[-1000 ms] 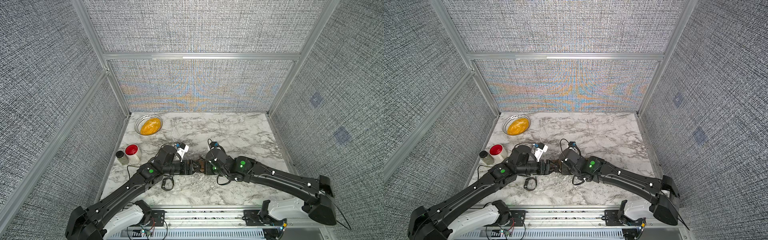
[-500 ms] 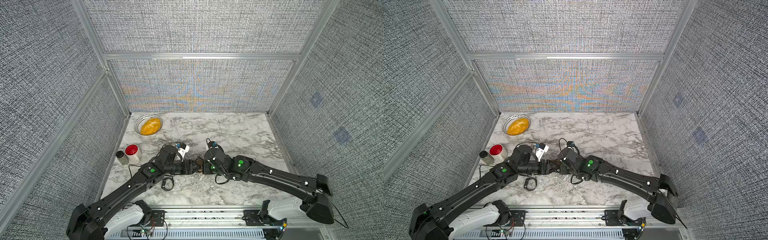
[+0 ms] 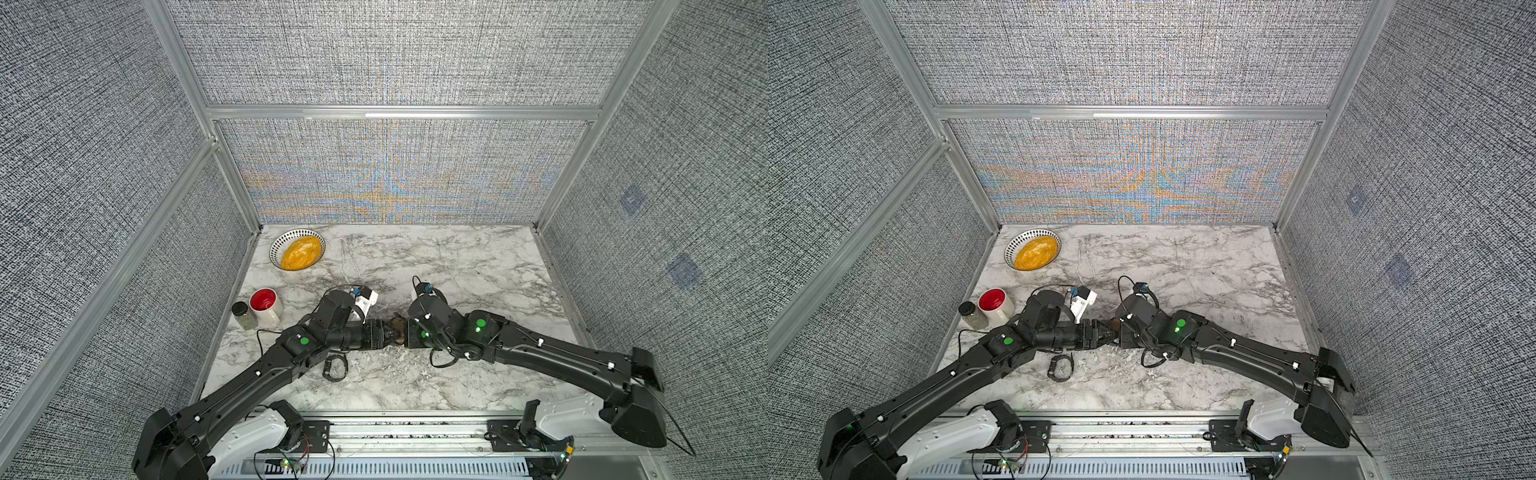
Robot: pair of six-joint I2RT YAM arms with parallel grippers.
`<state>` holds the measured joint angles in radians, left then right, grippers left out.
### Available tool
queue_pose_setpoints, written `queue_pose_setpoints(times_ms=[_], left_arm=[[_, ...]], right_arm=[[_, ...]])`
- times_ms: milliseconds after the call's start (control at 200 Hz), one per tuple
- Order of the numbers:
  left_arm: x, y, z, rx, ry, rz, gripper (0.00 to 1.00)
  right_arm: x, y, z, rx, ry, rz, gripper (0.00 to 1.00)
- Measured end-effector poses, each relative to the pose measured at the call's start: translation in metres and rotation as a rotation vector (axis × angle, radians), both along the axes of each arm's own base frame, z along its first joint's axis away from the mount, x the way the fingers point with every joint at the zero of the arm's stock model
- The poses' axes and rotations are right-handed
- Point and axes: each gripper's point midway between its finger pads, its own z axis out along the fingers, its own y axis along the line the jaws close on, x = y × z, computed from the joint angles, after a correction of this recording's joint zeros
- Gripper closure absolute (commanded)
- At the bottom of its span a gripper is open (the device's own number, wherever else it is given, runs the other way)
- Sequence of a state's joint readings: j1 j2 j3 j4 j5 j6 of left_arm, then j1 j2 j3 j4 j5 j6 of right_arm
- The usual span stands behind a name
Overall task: Place watch on stand
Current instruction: Pick up the watch at the center of the board.
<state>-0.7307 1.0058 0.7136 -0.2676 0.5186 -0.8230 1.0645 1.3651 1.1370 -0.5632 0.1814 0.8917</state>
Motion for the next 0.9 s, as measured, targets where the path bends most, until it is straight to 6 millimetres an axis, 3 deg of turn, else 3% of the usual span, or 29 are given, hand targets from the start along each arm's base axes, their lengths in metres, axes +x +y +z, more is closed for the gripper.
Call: queue_pose_setpoints(times_ms=[75, 175, 350, 505, 746, 901], left_arm=[[0.0, 0.003, 0.002, 0.013, -0.004, 0.011, 0.69], [-0.001, 0.008, 0.008, 0.03, -0.021, 0.017, 0.7], [0.001, 0.026, 0.006, 0.133, -0.037, 0.065, 0.74], [-0.003, 0.052, -0.002, 0.266, -0.02, 0.122, 0.8], [-0.008, 0.093, -0.008, 0.447, -0.005, 0.221, 0.84], [-0.006, 0.105, -0.03, 0.574, 0.044, 0.24, 0.86]], right_arm=[[0.002, -0.001, 0.0, -0.003, -0.002, -0.003, 0.41], [0.005, -0.006, 0.004, -0.003, -0.011, -0.007, 0.3], [0.017, -0.023, 0.022, 0.007, -0.049, -0.049, 0.25], [0.028, -0.062, 0.035, -0.013, -0.093, -0.131, 0.24], [0.044, -0.142, 0.024, -0.122, -0.112, -0.274, 0.2], [0.054, -0.178, 0.011, -0.193, -0.112, -0.331, 0.18]])
